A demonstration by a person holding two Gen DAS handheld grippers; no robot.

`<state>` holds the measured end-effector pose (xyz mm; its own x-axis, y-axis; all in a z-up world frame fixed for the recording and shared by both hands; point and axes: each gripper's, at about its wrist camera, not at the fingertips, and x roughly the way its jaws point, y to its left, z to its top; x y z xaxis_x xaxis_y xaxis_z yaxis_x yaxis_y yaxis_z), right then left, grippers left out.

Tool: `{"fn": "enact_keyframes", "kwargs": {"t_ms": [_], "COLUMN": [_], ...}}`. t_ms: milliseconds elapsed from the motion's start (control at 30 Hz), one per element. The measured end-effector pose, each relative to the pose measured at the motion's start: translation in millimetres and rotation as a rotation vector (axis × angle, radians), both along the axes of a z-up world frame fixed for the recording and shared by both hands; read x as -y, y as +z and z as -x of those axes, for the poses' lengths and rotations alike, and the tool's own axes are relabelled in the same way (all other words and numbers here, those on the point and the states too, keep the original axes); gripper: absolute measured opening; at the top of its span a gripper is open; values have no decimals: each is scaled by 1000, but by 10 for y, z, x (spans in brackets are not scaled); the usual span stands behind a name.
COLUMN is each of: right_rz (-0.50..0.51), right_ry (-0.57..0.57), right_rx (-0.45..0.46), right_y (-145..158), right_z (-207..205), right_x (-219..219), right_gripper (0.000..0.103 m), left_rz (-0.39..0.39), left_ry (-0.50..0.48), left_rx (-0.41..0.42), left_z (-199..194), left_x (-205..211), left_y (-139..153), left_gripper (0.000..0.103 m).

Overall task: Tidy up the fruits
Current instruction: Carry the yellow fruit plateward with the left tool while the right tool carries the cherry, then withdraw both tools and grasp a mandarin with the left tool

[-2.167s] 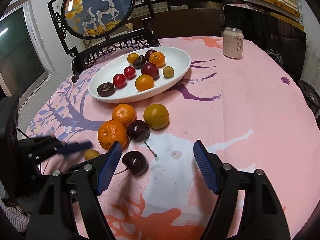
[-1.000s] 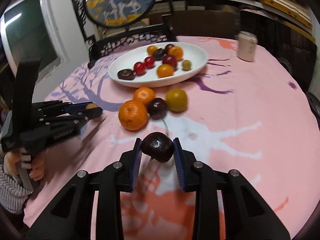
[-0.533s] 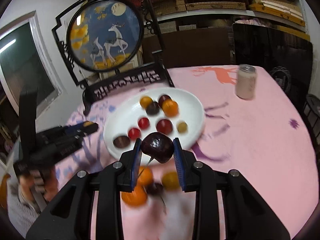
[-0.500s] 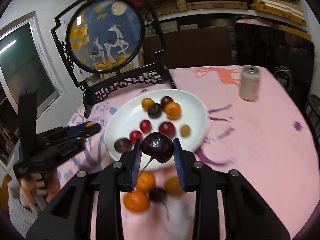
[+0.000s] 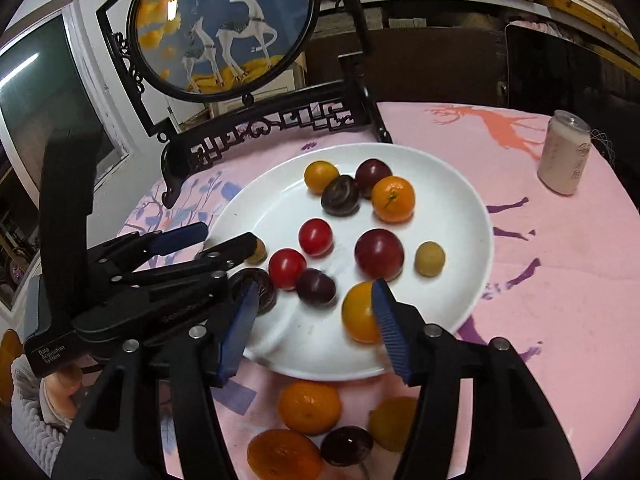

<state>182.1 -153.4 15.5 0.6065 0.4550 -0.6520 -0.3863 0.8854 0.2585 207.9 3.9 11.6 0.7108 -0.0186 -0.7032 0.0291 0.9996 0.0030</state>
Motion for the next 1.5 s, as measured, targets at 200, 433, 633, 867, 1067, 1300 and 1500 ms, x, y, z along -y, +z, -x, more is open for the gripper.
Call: {"fn": "enact_keyframes", "kwargs": {"t_ms": [200,433,633,867,1067,1300,1500], "right_rz": [-23,-42,-43,-91,-98,-100,-89], "right_ry": [-38,-94,-207,-247,-263,-258,-269], "right_rx": [26,38,41,22,36,23,17], "right_y": [132,110,-31,-60,-28,-45,-75], "right_z": [178,446,729,879,904,891,869], "right_x": [189,465,853,1068,1097,1086,1106], "right_gripper": [59,62,91,94,98,98,98], "left_rz": [-25,-37,-94,-164,-178,-233,-201], "left_ry": [18,0,-88,-228,-276,-280,-182], "left_rx": [19,37,75,94,62,47,79], "left_z": [201,622,1059,1326,1297,1236,1270], "left_x": [-37,6,294,724,870,961,617], "left_y": [31,18,3,-99,-224,-319,-159], "left_gripper": [65,74,89,97,97,99,101]}}
